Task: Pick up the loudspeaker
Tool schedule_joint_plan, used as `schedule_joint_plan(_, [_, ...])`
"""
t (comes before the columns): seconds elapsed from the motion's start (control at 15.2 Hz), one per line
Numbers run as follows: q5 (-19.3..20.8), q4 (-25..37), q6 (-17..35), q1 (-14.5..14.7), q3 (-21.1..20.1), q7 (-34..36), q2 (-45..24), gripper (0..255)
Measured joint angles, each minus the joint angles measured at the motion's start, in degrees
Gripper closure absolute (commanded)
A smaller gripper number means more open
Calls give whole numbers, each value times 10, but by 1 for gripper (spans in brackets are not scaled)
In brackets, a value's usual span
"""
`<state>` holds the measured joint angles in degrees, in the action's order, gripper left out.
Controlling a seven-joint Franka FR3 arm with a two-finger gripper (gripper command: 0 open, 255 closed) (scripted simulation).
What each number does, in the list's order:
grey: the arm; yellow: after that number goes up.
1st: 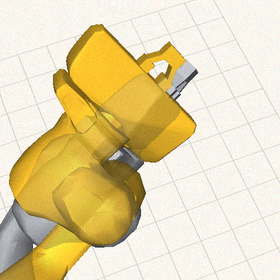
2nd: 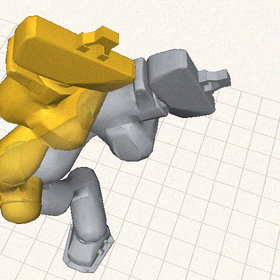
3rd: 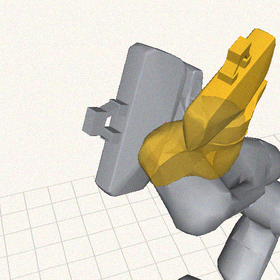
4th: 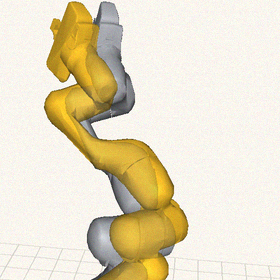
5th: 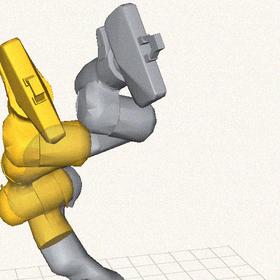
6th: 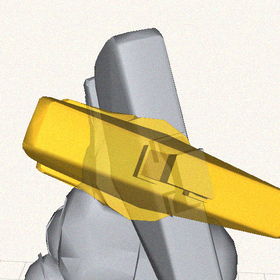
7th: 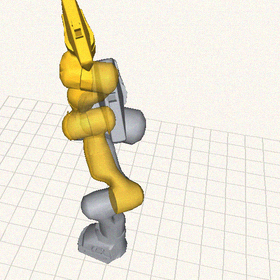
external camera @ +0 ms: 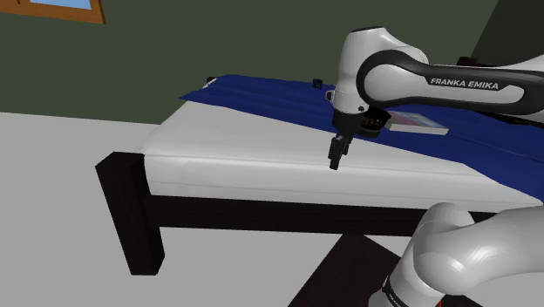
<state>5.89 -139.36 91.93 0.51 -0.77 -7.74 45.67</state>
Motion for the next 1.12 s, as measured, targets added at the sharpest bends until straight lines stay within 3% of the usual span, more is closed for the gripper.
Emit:
schedule_joint_plan(0.26, [29, 4, -4, -5, 21, -40, 15, 0])
schedule_joint_plan(1.12, [184, 83, 12, -16, 147, -285, 46, 0])
